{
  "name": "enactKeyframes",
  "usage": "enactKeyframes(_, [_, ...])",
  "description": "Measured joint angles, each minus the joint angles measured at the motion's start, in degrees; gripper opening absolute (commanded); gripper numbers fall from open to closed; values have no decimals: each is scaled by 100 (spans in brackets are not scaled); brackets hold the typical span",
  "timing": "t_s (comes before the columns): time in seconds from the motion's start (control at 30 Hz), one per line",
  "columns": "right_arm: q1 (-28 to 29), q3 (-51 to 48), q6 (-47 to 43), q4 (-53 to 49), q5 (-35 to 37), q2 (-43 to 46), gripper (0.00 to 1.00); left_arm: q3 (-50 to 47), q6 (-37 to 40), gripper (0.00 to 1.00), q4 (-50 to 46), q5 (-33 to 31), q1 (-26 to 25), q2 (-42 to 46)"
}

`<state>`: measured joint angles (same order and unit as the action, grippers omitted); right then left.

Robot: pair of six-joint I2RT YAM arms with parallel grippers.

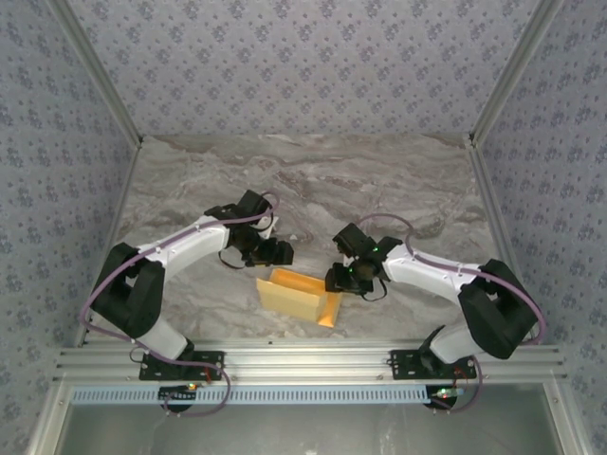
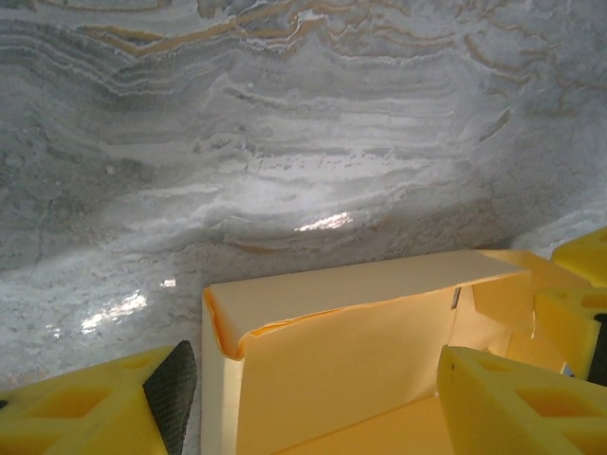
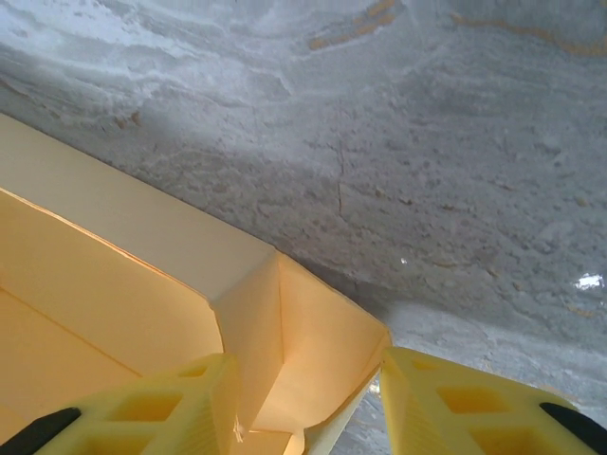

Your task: Fold the paper box

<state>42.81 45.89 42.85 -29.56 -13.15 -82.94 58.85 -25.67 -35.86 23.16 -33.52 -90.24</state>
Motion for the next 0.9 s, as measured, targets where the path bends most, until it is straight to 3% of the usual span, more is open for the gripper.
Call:
enactKeyframes(0.2, [-2, 260, -26, 35, 98, -238, 39, -9, 81, 75, -227, -101, 0, 0])
enactKeyframes(0.27, [-2, 350, -42, 70, 101, -337, 38, -11, 74, 82, -280, -105, 2, 0])
enactKeyframes(0.33, [-2, 437, -61, 94, 101, -420, 38, -42, 17, 98, -280, -28, 35, 0])
enactKeyframes(0.37, [-2, 468, -70, 109, 101, -452, 38, -66, -7, 99, -275, -4, 44, 0])
enactKeyframes(0.63, [-101, 608, -192, 157, 125, -540, 37, -129, -74, 96, -343, 22, 116, 2])
enactKeyframes(0.9, [-160, 612, -262, 164, 125, -540, 37, -256, -310, 84, -365, -20, 116, -31])
